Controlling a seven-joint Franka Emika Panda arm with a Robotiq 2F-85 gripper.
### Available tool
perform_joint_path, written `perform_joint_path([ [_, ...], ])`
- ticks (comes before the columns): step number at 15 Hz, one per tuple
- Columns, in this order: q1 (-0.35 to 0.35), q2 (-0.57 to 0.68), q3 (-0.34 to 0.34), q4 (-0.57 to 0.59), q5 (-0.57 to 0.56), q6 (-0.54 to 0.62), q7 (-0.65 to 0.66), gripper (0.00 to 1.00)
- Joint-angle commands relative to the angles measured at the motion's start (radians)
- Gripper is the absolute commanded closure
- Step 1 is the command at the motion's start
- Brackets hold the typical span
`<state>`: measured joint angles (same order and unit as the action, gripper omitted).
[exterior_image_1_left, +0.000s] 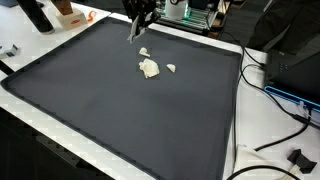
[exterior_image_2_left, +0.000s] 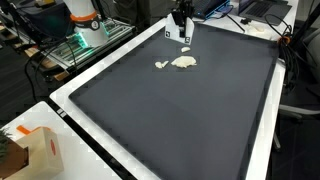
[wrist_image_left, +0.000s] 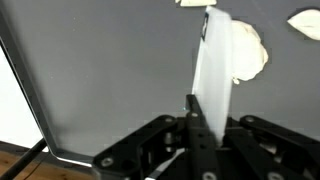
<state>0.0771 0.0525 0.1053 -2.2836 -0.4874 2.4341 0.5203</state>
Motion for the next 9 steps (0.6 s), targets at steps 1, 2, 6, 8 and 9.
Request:
perform_joint_path([
  [1,0.034,0.066,-0.014,0.071,-0.055,-0.103,0.114,0.99],
  [2,0.042,0.083,-0.017,0.09,-0.067,-0.129,0.143,0.99],
  [6,0.069,0.142,-0.026,0.15,-0.063,-0.208,0.195,0.99],
  [8,0.084,0.17,-0.033,0.177,-0.066,-0.244,0.218,0.99],
  [9,0.09,0.185,-0.036,0.189,-0.063,-0.263,0.22,0.99],
])
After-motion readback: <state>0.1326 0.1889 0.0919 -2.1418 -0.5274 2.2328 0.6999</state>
